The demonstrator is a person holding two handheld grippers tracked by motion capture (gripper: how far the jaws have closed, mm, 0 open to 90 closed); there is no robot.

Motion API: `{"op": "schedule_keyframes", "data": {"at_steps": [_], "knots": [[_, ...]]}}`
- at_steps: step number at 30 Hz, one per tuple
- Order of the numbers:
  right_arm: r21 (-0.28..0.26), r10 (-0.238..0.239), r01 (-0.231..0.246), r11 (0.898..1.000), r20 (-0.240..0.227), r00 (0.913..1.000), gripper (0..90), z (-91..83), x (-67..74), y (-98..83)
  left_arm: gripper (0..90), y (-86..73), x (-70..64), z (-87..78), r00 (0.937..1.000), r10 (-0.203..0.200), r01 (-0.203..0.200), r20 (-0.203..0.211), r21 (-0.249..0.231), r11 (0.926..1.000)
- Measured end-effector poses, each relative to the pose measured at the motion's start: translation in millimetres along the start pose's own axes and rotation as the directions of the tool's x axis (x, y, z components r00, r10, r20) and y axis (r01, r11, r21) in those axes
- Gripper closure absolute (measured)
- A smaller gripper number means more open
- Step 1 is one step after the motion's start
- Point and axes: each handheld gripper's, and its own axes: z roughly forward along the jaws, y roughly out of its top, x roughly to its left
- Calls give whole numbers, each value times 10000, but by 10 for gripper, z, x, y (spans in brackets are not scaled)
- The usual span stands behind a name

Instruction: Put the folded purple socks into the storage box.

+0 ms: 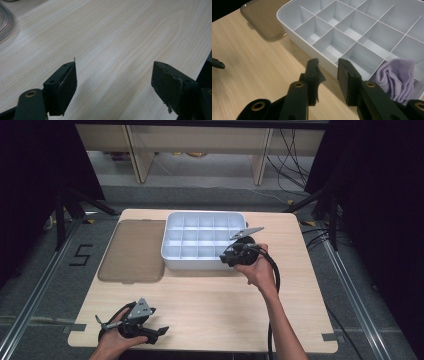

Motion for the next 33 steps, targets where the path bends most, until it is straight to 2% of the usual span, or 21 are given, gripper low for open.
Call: {"op": "schedule_keyframes", "data": {"at_steps": [5,6,7,9,10,12,13,14,15,17,18,19,20,21,22,24,26,27,29,31,33], "knots": [[-19,61,-61,10000,-91,9999,699,-8,32,-28,204,-3,-4,-6,10000,-50,50,-12,89,9999],[-162,80,-81,9998,-68,9999,697,2,39,-39,204,-2,-4,-7,10000,-41,41,-10,90,10000],[-3,269,-269,9996,-95,9996,696,-18,51,-43,204,-1,0,-5,10000,15,-15,33,86,10000],[-72,287,-287,9996,-52,9996,684,-21,53,-54,204,-2,-7,-3,9999,-115,115,-19,-1,9999],[-116,371,-372,9992,-69,9993,674,-18,64,-61,204,4,17,-10,9997,199,-197,-123,95,9998],[-180,42,-44,9998,-111,9999,659,-7,57,-68,204,4,24,-15,9995,281,-279,-144,152,9995],[-151,334,-336,9993,-97,9994,645,-17,83,-72,204,4,24,-14,9995,278,-276,-124,135,9995],[-86,365,-366,9993,-71,9993,635,-29,85,-72,204,4,24,-14,9996,256,-255,-122,124,9996],[-283,553,-556,9981,-116,9984,623,-16,104,-80,204,5,25,-16,9996,249,-247,-143,114,9996],[-266,402,-405,9988,-105,9991,605,-25,109,-88,204,7,32,-19,9993,345,-344,-145,98,9994],[-300,443,-447,9986,-137,9989,600,-32,118,-92,204,4,20,-17,9998,185,-185,-65,37,9998],[-342,600,-604,9976,-151,9981,592,-33,136,-99,204,5,22,-20,9998,201,-201,-62,62,9998],[-249,458,-462,9986,-147,9988,581,-43,136,-103,204,5,21,-19,9998,191,-190,-68,42,9998],[-471,534,-539,9974,-125,9985,571,-28,154,-114,204,8,31,-22,9994,310,-309,-167,80,9995],[-285,521,-527,9982,-194,9985,558,-47,160,-113,204,9,32,-23,9993,334,-333,-162,70,9994],[-531,593,-604,9968,-228,9980,536,-36,190,-131,204,6,22,-24,9998,201,-201,-72,39,9998],[-530,685,-700,9961,-297,9972,507,-46,221,-144,204,5,18,-23,9999,112,-112,-95,16,9999],[-536,491,-508,9973,-334,9982,490,-50,225,-152,204,5,25,-20,9997,164,-164,-157,3,9999],[-644,867,-890,9939,-372,9955,454,-41,270,-180,204,1,18,-18,10000,-40,40,-79,11,10000],[-598,1017,-1045,9927,-489,9936,431,-44,297,-209,204,5,37,-22,9997,139,-139,-190,-18,9999],[-793,1022,-1067,9911,-592,9930,392,-28,305,-239,204,2,25,-17,10000,-32,31,-92,-117,9999]]}}
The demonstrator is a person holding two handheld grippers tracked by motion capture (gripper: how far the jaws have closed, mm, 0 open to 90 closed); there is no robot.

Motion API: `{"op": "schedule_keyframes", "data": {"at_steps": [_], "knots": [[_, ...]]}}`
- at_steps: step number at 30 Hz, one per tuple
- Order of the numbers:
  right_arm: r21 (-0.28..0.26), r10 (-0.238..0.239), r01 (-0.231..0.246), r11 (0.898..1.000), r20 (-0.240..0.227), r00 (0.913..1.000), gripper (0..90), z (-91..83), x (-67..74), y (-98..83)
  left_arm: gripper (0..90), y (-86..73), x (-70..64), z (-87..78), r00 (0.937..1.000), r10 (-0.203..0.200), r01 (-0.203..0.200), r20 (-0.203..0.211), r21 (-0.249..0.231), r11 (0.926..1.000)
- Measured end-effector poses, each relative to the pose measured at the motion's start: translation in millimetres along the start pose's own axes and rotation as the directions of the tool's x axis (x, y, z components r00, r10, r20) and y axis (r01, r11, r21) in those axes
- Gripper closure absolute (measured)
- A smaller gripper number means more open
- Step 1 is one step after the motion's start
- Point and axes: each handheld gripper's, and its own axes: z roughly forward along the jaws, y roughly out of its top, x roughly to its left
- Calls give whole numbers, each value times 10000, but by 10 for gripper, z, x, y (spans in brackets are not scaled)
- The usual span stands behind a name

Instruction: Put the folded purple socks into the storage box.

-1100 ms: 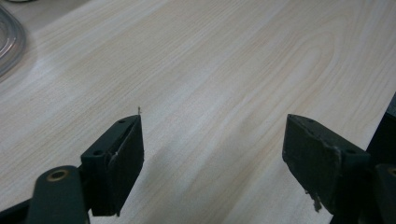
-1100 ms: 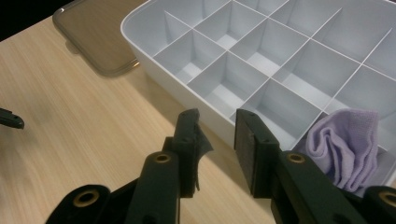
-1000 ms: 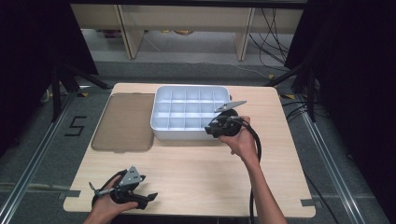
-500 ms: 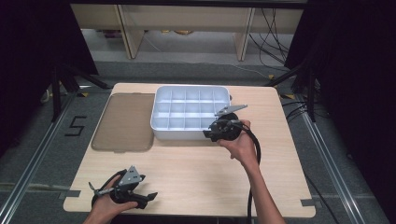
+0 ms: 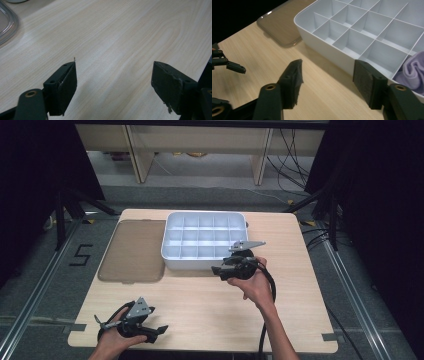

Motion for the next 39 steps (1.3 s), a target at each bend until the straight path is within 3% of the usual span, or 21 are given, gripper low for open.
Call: {"op": "schedule_keyframes", "data": {"at_steps": [1,4,7,9,10,13,14,15,16,20,21,26,27,29,31,32,34,39], "knots": [[21,-133,133,9999,37,9999,373,3,2,-7,204,2,14,-7,9998,198,-197,-64,133,9997],[-249,-88,87,9997,-64,9999,336,23,24,-28,204,-1,-7,2,10000,12,-13,41,130,9999],[-295,-231,229,9993,-69,9997,308,27,29,-33,204,3,12,-2,9998,184,-184,8,136,9997],[-273,41,-45,9996,-161,9999,291,34,63,-48,204,6,27,-14,9996,277,-277,25,167,9995],[-329,-159,158,9993,-31,9999,284,30,48,-50,204,2,15,-7,10000,-3,3,30,79,10000],[-368,87,-93,9993,-156,9998,268,28,75,-71,204,3,16,-10,10000,21,-22,46,84,10000],[-343,-210,207,9992,-87,9997,261,21,59,-74,204,2,13,-10,10000,16,-16,22,65,10000],[-204,100,-101,9997,-52,9999,252,13,87,-85,204,5,20,-15,9998,181,-181,-1,63,9998],[-362,-106,103,9993,-96,9999,244,25,69,-94,204,4,17,-16,9999,133,-133,-2,57,9999],[-68,-58,57,10000,-38,10000,221,16,85,-143,204,0,14,-16,10000,-29,29,38,25,10000],[-115,-101,100,9999,-62,9999,218,22,86,-155,204,5,26,-24,9998,193,-193,-3,33,9998],[-32,-189,189,9998,-77,9998,217,19,124,-218,204,0,9,-21,9999,-40,40,-92,-6,10000],[-81,-362,360,9993,-153,9992,216,28,130,-235,204,1,6,-23,10000,-8,8,-26,-36,10000],[126,-83,85,9999,-141,9999,212,11,184,-263,204,4,10,-26,9999,118,-118,-14,-18,9999],[-42,-416,416,9991,-189,9990,209,25,183,-284,204,3,9,-27,9999,118,-118,-11,-20,9999],[-10,-251,251,9997,-271,9993,208,16,207,-293,204,4,9,-28,9999,132,-132,-12,-24,9999],[-15,-507,507,9987,-127,9986,205,6,218,-313,204,5,10,-27,9999,112,-112,-33,-68,9999],[-58,-564,562,9984,-364,9977,197,7,259,-366,204,6,6,-27,9999,136,-136,-33,-102,9999]]}}
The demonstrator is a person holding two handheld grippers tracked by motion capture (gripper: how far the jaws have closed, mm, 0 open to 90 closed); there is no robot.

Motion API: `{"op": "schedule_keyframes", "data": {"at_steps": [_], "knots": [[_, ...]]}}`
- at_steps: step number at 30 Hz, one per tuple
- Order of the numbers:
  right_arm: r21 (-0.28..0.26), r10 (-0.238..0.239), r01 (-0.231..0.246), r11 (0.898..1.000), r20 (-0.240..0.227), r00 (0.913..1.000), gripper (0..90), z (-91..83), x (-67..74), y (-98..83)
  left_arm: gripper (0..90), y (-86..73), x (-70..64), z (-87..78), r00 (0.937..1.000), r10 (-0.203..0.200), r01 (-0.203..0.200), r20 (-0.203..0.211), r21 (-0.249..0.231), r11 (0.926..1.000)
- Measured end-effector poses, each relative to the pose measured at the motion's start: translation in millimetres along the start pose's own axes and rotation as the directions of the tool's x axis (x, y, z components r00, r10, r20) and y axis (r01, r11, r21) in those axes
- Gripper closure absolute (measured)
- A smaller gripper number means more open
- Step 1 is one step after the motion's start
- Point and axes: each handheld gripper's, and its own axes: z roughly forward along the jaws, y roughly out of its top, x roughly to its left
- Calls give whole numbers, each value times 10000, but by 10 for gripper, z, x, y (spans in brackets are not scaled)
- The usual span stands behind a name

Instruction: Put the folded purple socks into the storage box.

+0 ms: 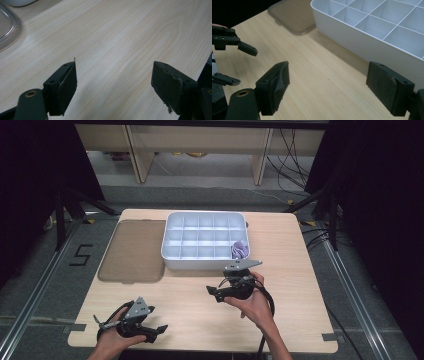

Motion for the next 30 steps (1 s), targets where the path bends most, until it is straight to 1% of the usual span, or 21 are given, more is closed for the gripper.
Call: {"op": "schedule_keyframes", "data": {"at_steps": [1,2,3,4,5,8,9,10,13,14,15,16,17,19,20,23,25,27,28,29,30], "knots": [[1,142,-142,9999,26,9999,193,-1,19,-14,204,0,0,0,10000,-4,4,2,10,10000],[-140,-227,230,9996,216,9995,192,-2,5,-20,204,3,7,-3,9999,95,-95,-33,32,9999],[89,92,-93,9999,150,9998,191,-16,28,-28,204,6,14,-6,9997,206,-206,-95,61,9998],[-88,-306,306,9995,-42,9995,192,1,10,-41,204,6,14,-6,9997,211,-211,-95,63,9998],[-19,127,-127,9999,-16,9999,192,-9,36,-53,204,5,13,-5,9998,203,-202,-94,66,9998],[79,125,-126,9999,88,9999,191,-8,70,-101,204,6,10,-4,9997,209,-209,-84,83,9997],[38,129,-129,9999,107,9999,191,-2,70,-115,204,1,-20,5,9999,-162,162,54,-60,9999],[78,117,-118,9999,109,9999,190,3,77,-131,204,1,-21,5,9998,-182,183,78,-50,9998],[156,1,-1,9999,16,10000,187,27,91,-176,204,2,-16,-4,10000,-70,70,42,51,10000],[174,158,-159,9997,44,9999,187,31,107,-194,204,3,-16,-6,10000,-25,25,24,44,10000],[241,-31,29,9997,65,10000,187,28,107,-206,204,5,-11,-9,10000,84,-85,31,58,9999],[193,-30,33,9998,-154,9999,186,44,114,-221,204,6,-9,-9,9999,123,-123,-17,45,9999],[187,-95,94,9998,45,9999,184,42,125,-235,204,7,-9,-10,9999,150,-150,-22,42,9999],[393,158,-157,9991,-36,9999,182,33,157,-263,204,7,-10,-9,9999,137,-137,-20,34,9999],[201,-135,135,9997,-29,9999,181,51,136,-277,204,8,-9,-10,9999,142,-142,-20,36,9999],[395,-229,223,9990,146,9996,173,62,150,-332,204,7,-9,-8,9999,137,-137,-9,41,9999],[502,-215,209,9985,124,9997,172,62,148,-361,204,3,-31,1,9999,-125,125,70,-69,9999],[539,-210,201,9983,156,9997,172,68,151,-390,204,6,-22,-6,9999,94,-94,53,13,10000],[572,-13,7,9984,110,9999,172,68,169,-406,204,6,-24,-7,9999,91,-92,67,26,10000],[530,-158,151,9985,128,9998,172,70,162,-413,204,8,-23,-7,9998,156,-157,78,23,9999],[539,-199,192,9984,123,9997,173,69,165,-422,204,4,-28,-2,10000,17,-17,-3,49,10000]]}}
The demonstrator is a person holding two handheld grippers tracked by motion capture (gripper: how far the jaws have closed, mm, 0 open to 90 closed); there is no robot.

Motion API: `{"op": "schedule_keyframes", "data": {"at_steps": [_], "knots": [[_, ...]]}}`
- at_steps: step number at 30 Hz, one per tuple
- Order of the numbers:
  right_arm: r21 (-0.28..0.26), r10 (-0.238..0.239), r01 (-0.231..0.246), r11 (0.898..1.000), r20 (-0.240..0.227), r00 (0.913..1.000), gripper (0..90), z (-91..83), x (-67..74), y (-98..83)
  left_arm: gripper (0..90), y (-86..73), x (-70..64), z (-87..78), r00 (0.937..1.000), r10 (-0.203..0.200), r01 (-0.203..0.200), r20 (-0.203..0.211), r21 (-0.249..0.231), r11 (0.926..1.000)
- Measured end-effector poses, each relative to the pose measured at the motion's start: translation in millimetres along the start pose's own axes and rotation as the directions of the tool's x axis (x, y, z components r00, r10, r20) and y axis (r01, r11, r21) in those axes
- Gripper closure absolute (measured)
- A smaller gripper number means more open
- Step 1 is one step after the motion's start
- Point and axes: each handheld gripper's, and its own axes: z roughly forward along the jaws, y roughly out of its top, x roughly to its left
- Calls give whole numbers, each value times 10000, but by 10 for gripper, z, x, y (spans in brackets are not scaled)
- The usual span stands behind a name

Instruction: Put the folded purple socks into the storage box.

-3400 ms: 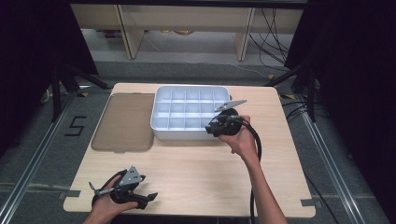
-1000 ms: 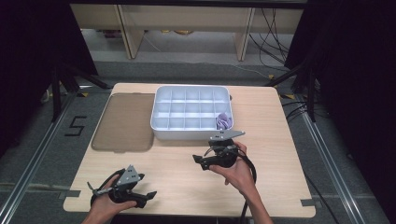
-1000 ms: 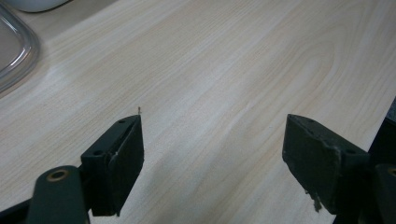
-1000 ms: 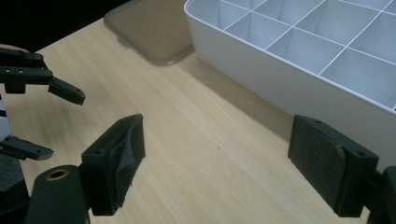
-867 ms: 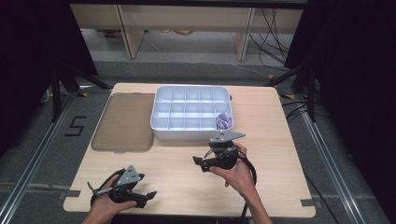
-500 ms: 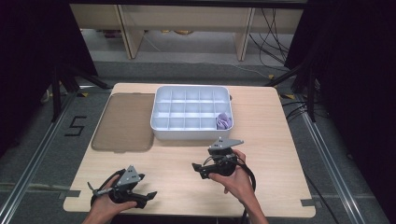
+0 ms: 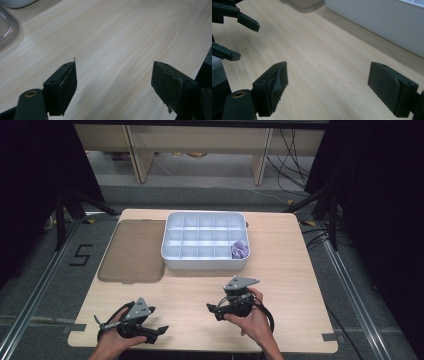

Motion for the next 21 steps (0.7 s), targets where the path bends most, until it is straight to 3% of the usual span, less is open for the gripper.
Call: {"op": "schedule_keyframes", "data": {"at_steps": [2,3,5,10,11,13,16,19,20,21], "knots": [[41,-7,7,10000,-83,10000,175,6,16,-20,204,1,-5,0,10000,18,-18,5,-49,10000],[-14,-169,169,9999,-127,9998,176,14,13,-30,204,6,9,-4,9996,274,-274,-24,-10,9996],[41,31,-30,10000,-118,9999,175,9,50,-51,204,2,-9,-8,9999,140,-140,91,6,9999],[17,-145,145,9999,46,9999,167,3,88,-95,204,1,-15,-7,9998,178,-178,32,-16,9998],[72,-91,91,9999,14,10000,167,-3,99,-103,204,-3,-25,-3,10000,16,-16,5,-18,10000],[162,16,-18,9999,96,10000,166,-6,120,-136,204,0,-27,-5,9999,102,-102,65,-52,9999],[167,-216,217,9996,-100,9997,167,24,118,-202,204,1,-29,-6,9999,156,-155,71,-42,9999],[241,33,-34,9997,32,10000,166,26,147,-259,204,2,-38,1,9999,123,-121,109,-139,9998],[196,-305,303,9993,103,9995,166,30,128,-272,204,4,-26,-4,9996,294,-294,2,-38,9996],[211,-154,152,9997,116,9998,166,24,139,-281,204,-2,-46,8,9999,37,-35,149,-162,9999]]}}
